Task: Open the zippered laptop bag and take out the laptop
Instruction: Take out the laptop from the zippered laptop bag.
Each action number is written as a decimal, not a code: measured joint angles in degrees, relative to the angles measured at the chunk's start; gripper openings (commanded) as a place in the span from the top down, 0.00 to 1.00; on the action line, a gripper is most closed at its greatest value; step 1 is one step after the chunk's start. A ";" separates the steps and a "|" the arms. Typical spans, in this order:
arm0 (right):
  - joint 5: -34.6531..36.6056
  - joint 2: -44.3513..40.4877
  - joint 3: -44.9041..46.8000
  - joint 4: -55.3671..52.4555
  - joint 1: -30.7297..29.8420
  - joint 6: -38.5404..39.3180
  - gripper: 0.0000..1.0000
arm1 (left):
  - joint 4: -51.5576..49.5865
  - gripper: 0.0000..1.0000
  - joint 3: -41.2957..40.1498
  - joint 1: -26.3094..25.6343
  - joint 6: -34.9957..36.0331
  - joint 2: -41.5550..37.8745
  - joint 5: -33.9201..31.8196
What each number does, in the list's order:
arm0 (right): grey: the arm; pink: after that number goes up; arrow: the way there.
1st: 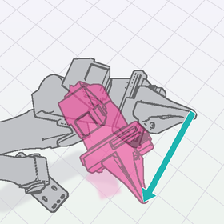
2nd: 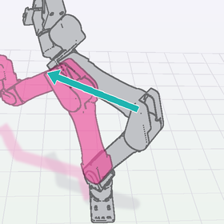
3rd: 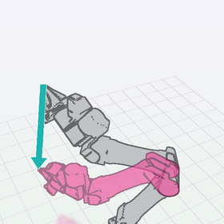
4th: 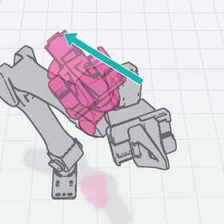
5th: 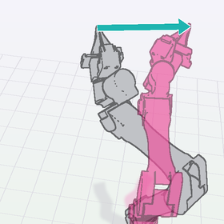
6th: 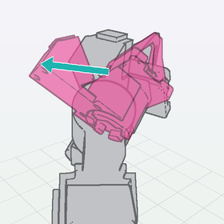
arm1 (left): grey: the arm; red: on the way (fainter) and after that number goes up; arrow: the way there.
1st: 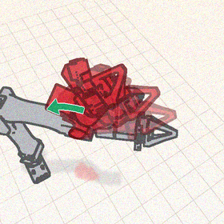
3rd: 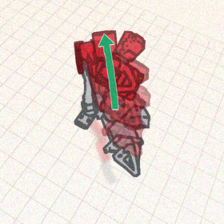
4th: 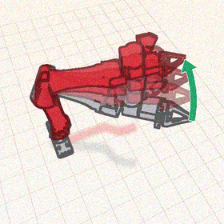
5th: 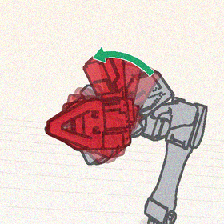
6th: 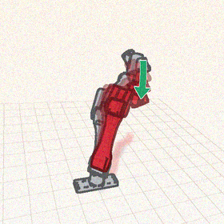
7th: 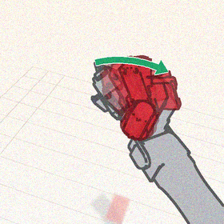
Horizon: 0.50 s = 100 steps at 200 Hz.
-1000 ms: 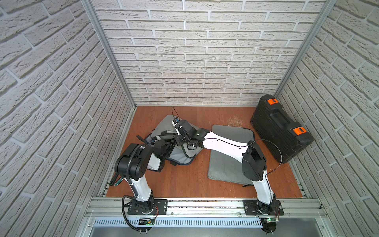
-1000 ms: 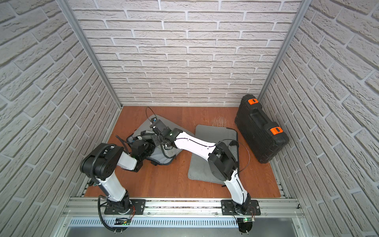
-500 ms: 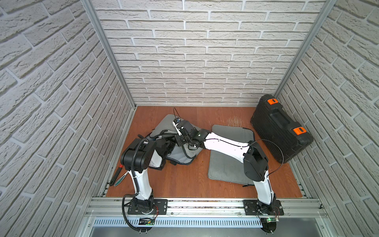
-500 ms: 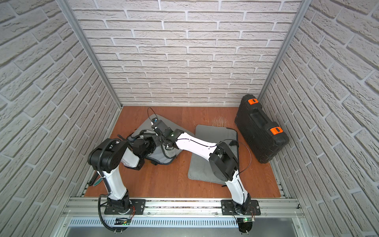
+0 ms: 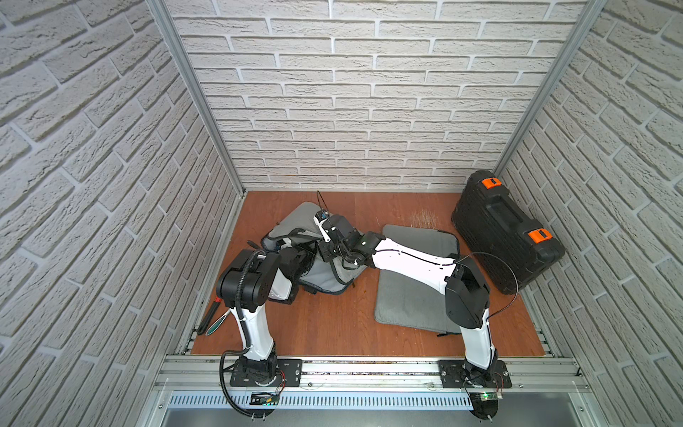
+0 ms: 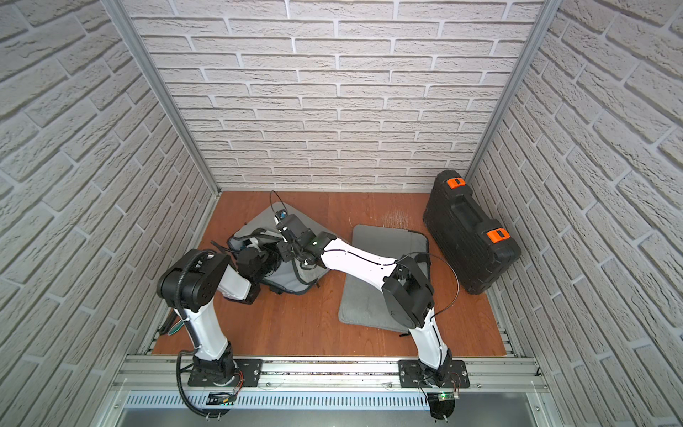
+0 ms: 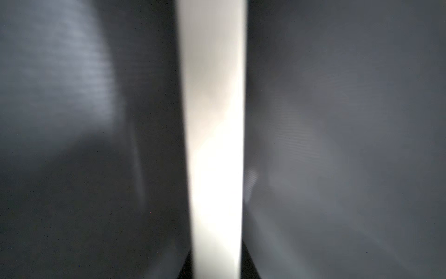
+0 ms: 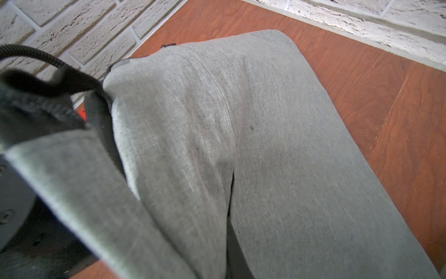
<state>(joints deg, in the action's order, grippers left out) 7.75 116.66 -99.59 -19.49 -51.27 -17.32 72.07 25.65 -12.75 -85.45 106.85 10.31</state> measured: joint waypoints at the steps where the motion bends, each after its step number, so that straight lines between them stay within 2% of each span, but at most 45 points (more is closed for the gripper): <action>1: 0.02 0.00 0.02 0.00 0.00 0.07 0.94 | -0.17 1.00 -0.04 0.00 0.00 -0.26 0.02; 47: 1.66 0.09 0.13 0.63 -0.87 3.23 0.94 | -12.90 1.00 -1.40 0.24 1.90 -11.93 0.33; 100: 3.17 1.14 -0.15 2.97 -0.28 5.14 0.94 | -39.47 1.00 -1.81 0.26 9.31 -34.29 -0.46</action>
<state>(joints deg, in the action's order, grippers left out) 10.92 117.80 -99.74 -16.51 -51.55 -12.19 32.60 23.83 -12.49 -76.14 72.55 9.85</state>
